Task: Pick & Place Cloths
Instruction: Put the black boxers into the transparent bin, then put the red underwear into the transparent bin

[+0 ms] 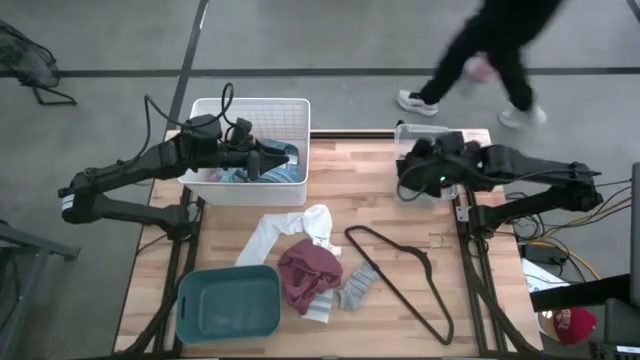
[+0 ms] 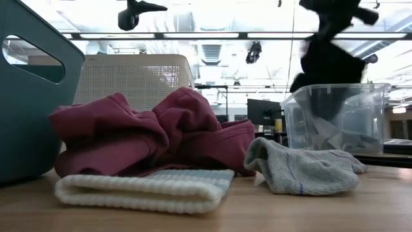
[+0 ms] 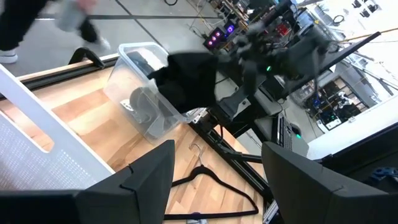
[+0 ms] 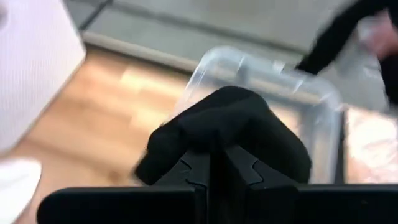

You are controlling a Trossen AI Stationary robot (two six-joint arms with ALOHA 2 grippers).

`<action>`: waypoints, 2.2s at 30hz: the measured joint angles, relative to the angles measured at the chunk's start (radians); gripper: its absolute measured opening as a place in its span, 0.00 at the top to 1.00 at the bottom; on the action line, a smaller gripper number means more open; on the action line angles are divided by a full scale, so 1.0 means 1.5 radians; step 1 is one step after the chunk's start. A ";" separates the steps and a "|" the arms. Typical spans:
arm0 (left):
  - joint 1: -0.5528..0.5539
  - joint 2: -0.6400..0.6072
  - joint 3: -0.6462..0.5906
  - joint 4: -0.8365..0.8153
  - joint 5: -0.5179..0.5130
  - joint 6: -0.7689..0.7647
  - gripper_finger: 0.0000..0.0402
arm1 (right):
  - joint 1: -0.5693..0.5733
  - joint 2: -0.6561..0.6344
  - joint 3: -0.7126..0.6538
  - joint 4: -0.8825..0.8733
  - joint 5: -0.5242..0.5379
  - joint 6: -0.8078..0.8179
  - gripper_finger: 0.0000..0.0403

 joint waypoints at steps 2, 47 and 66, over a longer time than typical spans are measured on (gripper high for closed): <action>0.000 0.000 0.000 0.000 0.000 0.000 0.39 | -0.001 0.006 -0.039 0.037 -0.040 -0.008 0.96; -0.230 0.092 0.008 0.165 0.064 0.027 0.39 | 0.012 0.075 0.058 0.316 -0.102 -0.076 0.23; -0.345 0.224 0.002 -0.038 0.138 0.206 0.39 | 0.063 0.180 0.058 0.361 -0.148 -0.077 0.38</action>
